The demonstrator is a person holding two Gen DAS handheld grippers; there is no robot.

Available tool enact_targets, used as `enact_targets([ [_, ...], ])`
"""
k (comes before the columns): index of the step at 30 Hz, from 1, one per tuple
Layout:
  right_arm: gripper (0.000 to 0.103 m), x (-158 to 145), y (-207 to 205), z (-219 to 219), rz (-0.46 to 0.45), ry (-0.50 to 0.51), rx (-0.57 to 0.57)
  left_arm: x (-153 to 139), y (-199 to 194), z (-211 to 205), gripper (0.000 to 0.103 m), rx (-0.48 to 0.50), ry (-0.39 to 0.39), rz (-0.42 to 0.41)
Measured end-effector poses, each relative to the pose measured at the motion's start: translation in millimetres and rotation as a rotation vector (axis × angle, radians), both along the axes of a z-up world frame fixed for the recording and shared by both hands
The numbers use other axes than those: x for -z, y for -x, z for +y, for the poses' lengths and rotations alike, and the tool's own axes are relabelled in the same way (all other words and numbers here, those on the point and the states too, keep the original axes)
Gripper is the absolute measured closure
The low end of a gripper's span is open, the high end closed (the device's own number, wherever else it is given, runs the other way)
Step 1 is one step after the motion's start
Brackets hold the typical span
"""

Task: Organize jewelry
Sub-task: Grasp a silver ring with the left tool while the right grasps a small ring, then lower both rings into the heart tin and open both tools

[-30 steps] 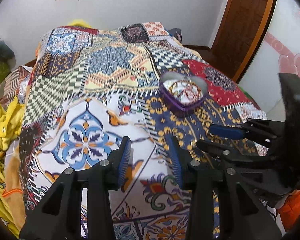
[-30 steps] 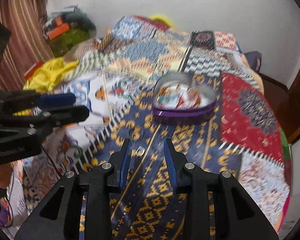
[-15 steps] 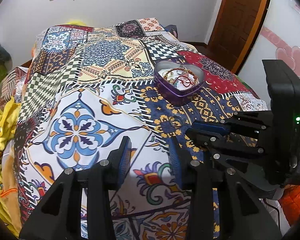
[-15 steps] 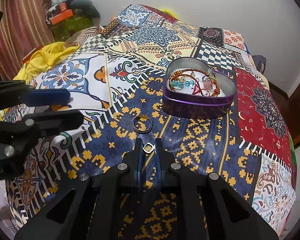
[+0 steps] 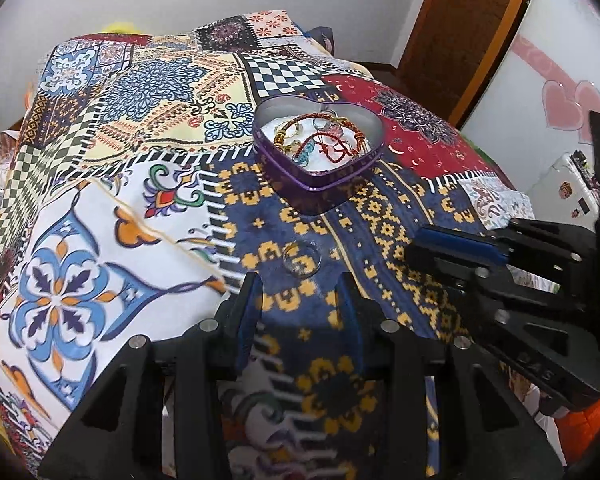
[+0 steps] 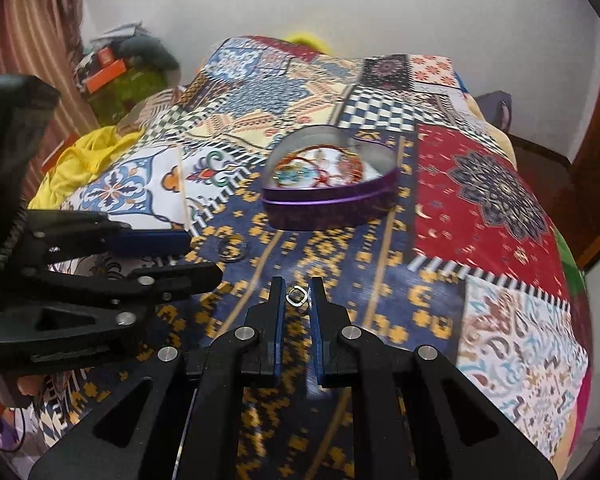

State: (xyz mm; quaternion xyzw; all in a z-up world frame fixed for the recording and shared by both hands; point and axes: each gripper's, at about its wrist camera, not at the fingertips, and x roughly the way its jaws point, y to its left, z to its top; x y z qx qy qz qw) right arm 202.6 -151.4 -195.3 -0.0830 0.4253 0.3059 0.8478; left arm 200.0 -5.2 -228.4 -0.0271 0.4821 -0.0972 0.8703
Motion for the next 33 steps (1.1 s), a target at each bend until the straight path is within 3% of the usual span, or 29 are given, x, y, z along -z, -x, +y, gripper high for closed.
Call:
enact_targets([
  [4,0.093,0,-2,-11,0.002,-0.009,0.021,3,-8,-5,0.065,-0.008,-0.018,-0.001],
  [6,0.093,0,-3,-15,0.002,-0.016,0.031,4,-11,-8,0.071,-0.013,-0.036,-0.006],
  [8,0.093,-1,-4,-19,0.004,-0.025,0.04,5,-13,-7,0.083,-0.017,-0.037,-0.007],
  [16,0.093,-8,-6,-25,-0.013,-0.041,0.057,-4,-6,-5,0.083,-0.034,-0.043,-0.034],
  [27,0.093,-45,-15,-27,-0.103,-0.096,0.077,-49,-4,-9,0.083,-0.024,-0.081,-0.158],
  [33,0.093,-66,-20,-23,-0.162,-0.127,0.076,-72,-12,-6,0.083,-0.024,-0.049,-0.211],
])
